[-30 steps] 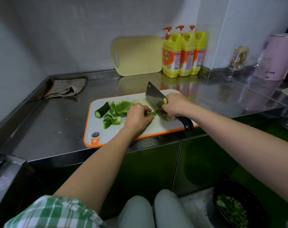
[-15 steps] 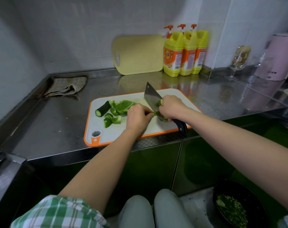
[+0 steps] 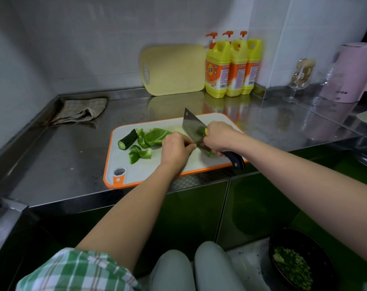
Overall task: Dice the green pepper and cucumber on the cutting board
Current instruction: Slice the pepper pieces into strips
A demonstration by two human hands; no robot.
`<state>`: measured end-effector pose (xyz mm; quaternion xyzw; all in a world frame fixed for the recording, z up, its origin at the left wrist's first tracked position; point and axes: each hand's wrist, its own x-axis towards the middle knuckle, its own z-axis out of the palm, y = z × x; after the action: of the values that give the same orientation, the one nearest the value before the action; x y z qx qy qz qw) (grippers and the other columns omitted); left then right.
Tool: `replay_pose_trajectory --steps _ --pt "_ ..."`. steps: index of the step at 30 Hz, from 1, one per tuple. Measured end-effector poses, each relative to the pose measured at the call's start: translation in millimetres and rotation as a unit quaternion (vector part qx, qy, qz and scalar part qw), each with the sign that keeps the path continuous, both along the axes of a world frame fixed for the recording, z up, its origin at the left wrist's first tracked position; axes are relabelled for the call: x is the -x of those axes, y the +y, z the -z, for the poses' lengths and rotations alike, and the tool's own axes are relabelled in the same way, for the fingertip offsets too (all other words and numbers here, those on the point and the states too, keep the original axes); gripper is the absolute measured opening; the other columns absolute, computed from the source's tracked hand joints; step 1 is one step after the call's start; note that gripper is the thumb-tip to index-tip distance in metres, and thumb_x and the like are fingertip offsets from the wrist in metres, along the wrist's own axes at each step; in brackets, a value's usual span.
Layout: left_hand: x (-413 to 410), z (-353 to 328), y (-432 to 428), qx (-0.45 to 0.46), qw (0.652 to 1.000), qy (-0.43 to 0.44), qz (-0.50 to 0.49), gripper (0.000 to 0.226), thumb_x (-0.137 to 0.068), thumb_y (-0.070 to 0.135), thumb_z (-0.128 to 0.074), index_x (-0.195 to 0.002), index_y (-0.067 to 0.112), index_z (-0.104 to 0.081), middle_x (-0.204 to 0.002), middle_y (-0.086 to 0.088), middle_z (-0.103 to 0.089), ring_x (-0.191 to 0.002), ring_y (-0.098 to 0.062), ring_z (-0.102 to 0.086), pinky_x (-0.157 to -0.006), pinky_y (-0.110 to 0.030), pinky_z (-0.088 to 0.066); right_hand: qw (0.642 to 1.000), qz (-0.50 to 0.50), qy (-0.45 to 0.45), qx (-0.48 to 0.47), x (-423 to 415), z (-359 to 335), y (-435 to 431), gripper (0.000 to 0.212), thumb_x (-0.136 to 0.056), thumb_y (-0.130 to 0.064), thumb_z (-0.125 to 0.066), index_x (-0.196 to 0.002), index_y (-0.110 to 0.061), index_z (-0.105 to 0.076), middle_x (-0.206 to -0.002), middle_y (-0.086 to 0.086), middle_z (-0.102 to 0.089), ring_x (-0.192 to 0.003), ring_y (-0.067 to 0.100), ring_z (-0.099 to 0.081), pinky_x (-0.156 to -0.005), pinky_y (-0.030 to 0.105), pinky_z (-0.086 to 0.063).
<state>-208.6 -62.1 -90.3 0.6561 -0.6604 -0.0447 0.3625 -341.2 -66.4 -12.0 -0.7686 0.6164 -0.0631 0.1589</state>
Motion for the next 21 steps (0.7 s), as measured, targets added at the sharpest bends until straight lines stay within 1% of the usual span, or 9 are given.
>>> replay_pose_trajectory --steps 3,5,6,10,12,14,16,18,21 --pt "0.8 -1.2 0.6 -0.003 1.0 -0.005 0.002 0.013 -0.083 0.025 -0.073 -0.089 0.015 -0.08 -0.086 -0.005 -0.075 -0.082 -0.024 -0.066 -0.069 -0.029 -0.043 1.0 0.004 0.017 0.003 -4.3 2.3 -2.2 0.026 -0.082 0.0 -0.049 -0.057 -0.005 -0.054 -0.03 0.002 -0.047 -0.046 0.021 -0.054 -0.06 0.027 -0.049" --pt "0.5 -0.9 0.5 -0.007 1.0 -0.009 0.006 0.014 -0.083 0.025 -0.073 -0.091 0.016 -0.08 -0.087 -0.005 -0.076 -0.083 -0.024 -0.066 -0.069 -0.027 -0.042 1.0 0.009 0.021 0.014 -7.5 5.3 -3.3 0.021 -0.079 0.002 -0.052 -0.06 -0.004 -0.057 -0.038 0.005 -0.052 -0.051 0.024 -0.056 -0.062 0.029 -0.05" --pt "0.2 -0.9 0.8 -0.008 1.0 -0.013 0.01 0.014 -0.083 0.025 -0.074 -0.091 0.016 -0.079 -0.087 -0.005 -0.076 -0.083 -0.023 -0.066 -0.069 -0.027 -0.042 1.0 0.011 0.017 0.015 -9.3 6.3 -4.1 0.018 -0.079 0.002 -0.051 -0.064 -0.004 -0.059 -0.041 0.006 -0.054 -0.051 0.024 -0.056 -0.061 0.028 -0.05" --pt "-0.9 -1.9 3.0 -0.014 0.999 -0.033 0.021 0.023 -0.081 0.031 -0.075 -0.098 0.015 -0.078 -0.09 -0.007 -0.074 -0.087 -0.027 -0.065 -0.074 -0.034 -0.049 1.0 0.016 -0.004 0.021 -10.0 8.6 -7.9 0.02 -0.085 -0.002 -0.048 -0.07 -0.003 -0.062 -0.03 0.001 -0.049 -0.047 0.02 -0.054 -0.051 0.026 -0.045" --pt "-3.3 -2.3 4.0 -0.021 0.999 -0.038 0.016 0.037 -0.082 0.034 -0.074 -0.112 0.012 -0.072 -0.097 -0.009 -0.072 -0.094 -0.027 -0.063 -0.08 -0.034 -0.048 0.999 0.018 -0.02 0.03 -5.9 8.2 -8.3 0.023 -0.086 -0.003 -0.048 -0.066 -0.004 -0.059 -0.037 0.004 -0.052 -0.046 0.021 -0.054 -0.047 0.024 -0.043" --pt "-6.3 -1.8 5.3 -0.02 0.999 -0.041 0.007 0.043 -0.082 0.035 -0.073 -0.116 0.01 -0.069 -0.098 -0.009 -0.07 -0.095 -0.027 -0.062 -0.082 -0.034 -0.047 0.999 0.013 -0.021 0.03 -1.7 4.5 -7.3 0.025 -0.085 -0.002 -0.048 -0.061 -0.006 -0.056 -0.045 0.006 -0.055 -0.045 0.021 -0.054 -0.045 0.024 -0.039" --pt "-7.7 -1.3 6.9 -0.014 0.999 -0.039 -0.004 0.033 -0.082 0.032 -0.072 -0.106 0.01 -0.073 -0.095 -0.009 -0.071 -0.093 -0.027 -0.062 -0.08 -0.034 -0.047 1.0 0.003 -0.012 0.021 0.3 -2.2 -4.5 0.023 -0.083 -0.001 -0.049 -0.062 -0.005 -0.058 -0.051 0.008 -0.058 -0.053 0.025 -0.058 -0.051 0.026 -0.046" --pt "-6.6 -1.6 8.5 -0.01 0.999 -0.034 -0.012 0.021 -0.082 0.029 -0.072 -0.093 0.011 -0.077 -0.09 -0.008 -0.073 -0.089 -0.026 -0.064 -0.077 -0.033 -0.046 1.0 -0.008 0.008 0.011 -0.1 -7.3 0.1 0.018 -0.082 0.0 -0.051 -0.068 -0.004 -0.062 -0.058 0.009 -0.06 -0.065 0.029 -0.062 -0.063 0.029 -0.051" --pt "-4.5 -2.9 9.9 -0.009 1.0 -0.02 -0.016 0.015 -0.081 0.026 -0.073 -0.085 0.012 -0.078 -0.085 -0.006 -0.074 -0.085 -0.025 -0.065 -0.074 -0.031 -0.045 0.999 -0.015 0.031 0.005 -4.1 -4.7 6.3 0.015 -0.081 0.003 -0.052 -0.069 -0.005 -0.059 -0.058 0.01 -0.058 -0.065 0.029 -0.06 -0.066 0.03 -0.051"
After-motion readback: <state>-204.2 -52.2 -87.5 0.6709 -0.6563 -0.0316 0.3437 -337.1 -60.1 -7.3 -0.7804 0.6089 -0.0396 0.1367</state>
